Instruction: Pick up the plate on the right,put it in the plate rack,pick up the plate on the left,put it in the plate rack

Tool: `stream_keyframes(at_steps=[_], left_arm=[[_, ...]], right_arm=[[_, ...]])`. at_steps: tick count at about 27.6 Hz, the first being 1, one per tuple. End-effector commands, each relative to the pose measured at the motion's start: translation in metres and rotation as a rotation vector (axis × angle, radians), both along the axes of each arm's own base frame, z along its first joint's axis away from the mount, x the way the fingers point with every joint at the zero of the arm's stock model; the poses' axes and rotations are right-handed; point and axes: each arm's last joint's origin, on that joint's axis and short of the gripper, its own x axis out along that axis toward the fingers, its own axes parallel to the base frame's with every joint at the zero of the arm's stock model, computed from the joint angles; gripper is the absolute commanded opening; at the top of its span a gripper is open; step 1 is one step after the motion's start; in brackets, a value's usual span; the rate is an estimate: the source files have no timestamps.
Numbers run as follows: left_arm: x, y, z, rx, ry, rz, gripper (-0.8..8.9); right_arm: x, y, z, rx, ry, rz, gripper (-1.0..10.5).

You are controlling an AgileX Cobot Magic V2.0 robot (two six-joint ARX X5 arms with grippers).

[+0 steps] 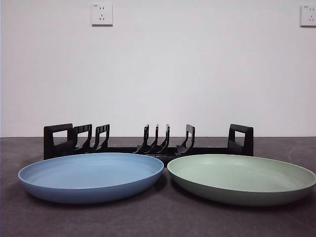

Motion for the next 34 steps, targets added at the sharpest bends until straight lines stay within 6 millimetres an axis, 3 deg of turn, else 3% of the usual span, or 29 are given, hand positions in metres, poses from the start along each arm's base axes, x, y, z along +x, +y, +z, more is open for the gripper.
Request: stream_keyframes(at_steps=[1,9,16,21,25,27,28,29,30,34], left_arm=[[-0.001,0.000,0.022,-0.018,-0.038,0.002,-0.06],[0.016,-0.001,0.082,-0.015,-0.017,-0.024,-0.06],[0.048,-0.008,0.111,-0.031,0.072,-0.200,-0.06],[0.073,-0.012,0.108,-0.067,0.177,-0.300,-0.06],[0.092,-0.018,0.088,-0.111,0.308,-0.439,-0.04],[0.096,-0.022,0.083,-0.113,0.333,-0.468,0.05],[0.097,-0.023,0.082,-0.112,0.335,-0.475,0.85],[0.097,-0.024,0.083,-0.108,0.329,-0.477,2.33],[0.098,-0.025,0.083,-0.101,0.320,-0.473,3.17],[0.099,-0.037,0.093,-0.080,0.254,-0.525,3.17]], right_arm=[[0.001,0.000,0.018,0.016,-0.018,-0.003,-0.1],[0.023,0.002,0.069,0.003,0.067,0.003,-0.1],[0.056,0.009,0.094,-0.089,0.252,0.143,-0.1],[0.085,0.013,0.093,-0.140,0.426,0.262,-0.1],[0.111,0.017,0.076,-0.164,0.573,0.345,0.0],[0.117,0.018,0.068,-0.180,0.610,0.356,1.0],[0.119,0.018,0.066,-0.188,0.620,0.361,2.0],[0.120,0.018,0.064,-0.192,0.628,0.360,2.3],[0.120,0.018,0.063,-0.199,0.629,0.364,2.3],[0.128,0.018,0.059,-0.210,0.619,0.369,2.2]])
